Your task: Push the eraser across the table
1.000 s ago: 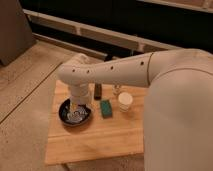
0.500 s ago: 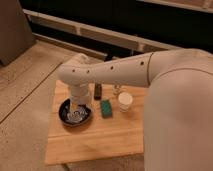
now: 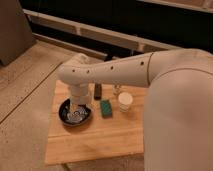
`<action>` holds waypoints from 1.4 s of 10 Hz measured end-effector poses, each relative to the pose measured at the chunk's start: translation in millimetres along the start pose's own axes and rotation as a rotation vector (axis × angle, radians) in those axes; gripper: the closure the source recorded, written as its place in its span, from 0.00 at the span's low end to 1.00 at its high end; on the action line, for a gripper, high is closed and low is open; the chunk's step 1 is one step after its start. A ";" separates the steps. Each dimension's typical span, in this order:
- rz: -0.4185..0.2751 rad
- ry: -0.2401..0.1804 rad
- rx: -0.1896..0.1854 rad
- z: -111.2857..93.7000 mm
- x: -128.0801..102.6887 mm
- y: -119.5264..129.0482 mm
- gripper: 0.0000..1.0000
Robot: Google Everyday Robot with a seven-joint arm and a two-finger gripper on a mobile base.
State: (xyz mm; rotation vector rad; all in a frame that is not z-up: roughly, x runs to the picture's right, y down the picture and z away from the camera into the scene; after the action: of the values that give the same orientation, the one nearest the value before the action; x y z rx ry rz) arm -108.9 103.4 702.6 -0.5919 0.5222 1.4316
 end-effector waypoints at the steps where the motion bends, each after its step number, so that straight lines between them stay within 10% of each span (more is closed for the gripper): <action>1: 0.000 0.000 0.000 0.0 0.0 0.0 0.35; 5: 0.007 -0.026 0.003 -2.8 -3.6 -0.6 0.35; 9: 0.011 -0.248 -0.021 -24.8 -22.6 4.6 0.35; 14: 0.008 -0.273 -0.024 -26.2 -17.8 4.6 0.35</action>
State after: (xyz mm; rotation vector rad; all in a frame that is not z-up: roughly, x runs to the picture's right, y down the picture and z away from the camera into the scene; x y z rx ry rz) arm -114.4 73.0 694.3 -0.4052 0.2919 1.4993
